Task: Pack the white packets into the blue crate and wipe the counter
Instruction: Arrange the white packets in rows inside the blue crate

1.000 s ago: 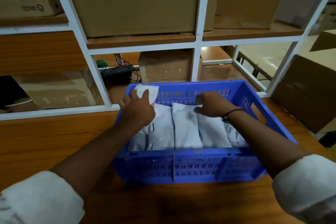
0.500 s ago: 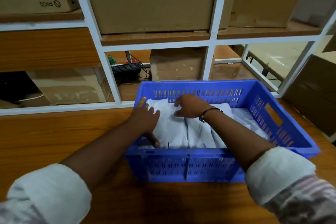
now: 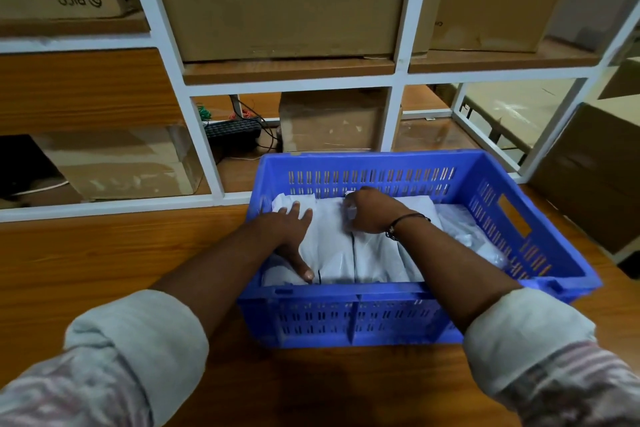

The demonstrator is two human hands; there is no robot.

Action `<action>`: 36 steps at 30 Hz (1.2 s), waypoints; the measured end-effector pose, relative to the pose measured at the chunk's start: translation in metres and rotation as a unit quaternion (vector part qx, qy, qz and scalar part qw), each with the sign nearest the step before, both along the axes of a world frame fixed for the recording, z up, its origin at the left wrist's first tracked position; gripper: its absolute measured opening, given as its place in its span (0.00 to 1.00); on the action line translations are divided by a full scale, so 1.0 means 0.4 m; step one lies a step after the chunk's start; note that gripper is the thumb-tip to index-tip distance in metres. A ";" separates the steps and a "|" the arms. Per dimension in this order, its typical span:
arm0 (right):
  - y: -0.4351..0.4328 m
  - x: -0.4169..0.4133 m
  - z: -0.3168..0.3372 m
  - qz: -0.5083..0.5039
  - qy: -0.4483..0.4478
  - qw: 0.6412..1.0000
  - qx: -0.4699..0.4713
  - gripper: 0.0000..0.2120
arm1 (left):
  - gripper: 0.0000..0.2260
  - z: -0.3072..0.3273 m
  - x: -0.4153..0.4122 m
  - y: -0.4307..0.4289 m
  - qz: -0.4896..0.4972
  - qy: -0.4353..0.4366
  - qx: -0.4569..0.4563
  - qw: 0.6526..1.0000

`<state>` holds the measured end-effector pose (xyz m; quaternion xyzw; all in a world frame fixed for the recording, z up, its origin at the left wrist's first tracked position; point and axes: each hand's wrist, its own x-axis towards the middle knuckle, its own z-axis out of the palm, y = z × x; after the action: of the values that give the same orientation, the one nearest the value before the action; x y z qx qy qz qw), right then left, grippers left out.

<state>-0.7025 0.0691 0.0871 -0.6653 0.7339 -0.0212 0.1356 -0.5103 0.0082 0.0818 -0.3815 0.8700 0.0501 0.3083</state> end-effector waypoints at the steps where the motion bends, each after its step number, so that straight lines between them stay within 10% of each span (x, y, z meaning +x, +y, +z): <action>1: 0.000 -0.002 0.000 -0.002 -0.003 1.000 -0.002 0.17 | 0.66 -0.001 -0.001 -0.003 0.001 0.001 0.005 1.000; 27: -0.006 -0.007 -0.006 0.020 0.014 1.000 -0.002 0.19 | 0.67 0.033 -0.021 -0.008 0.008 -0.049 0.003 0.999; 36: -0.005 -0.017 0.025 -0.014 -0.060 0.990 -0.125 0.12 | 0.52 0.059 -0.063 0.028 0.028 0.060 -0.014 0.998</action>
<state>-0.7091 0.0671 0.0972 -0.6644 0.7250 -0.1544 0.0955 -0.5354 0.0194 0.1055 -0.4067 0.8764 0.0691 0.2484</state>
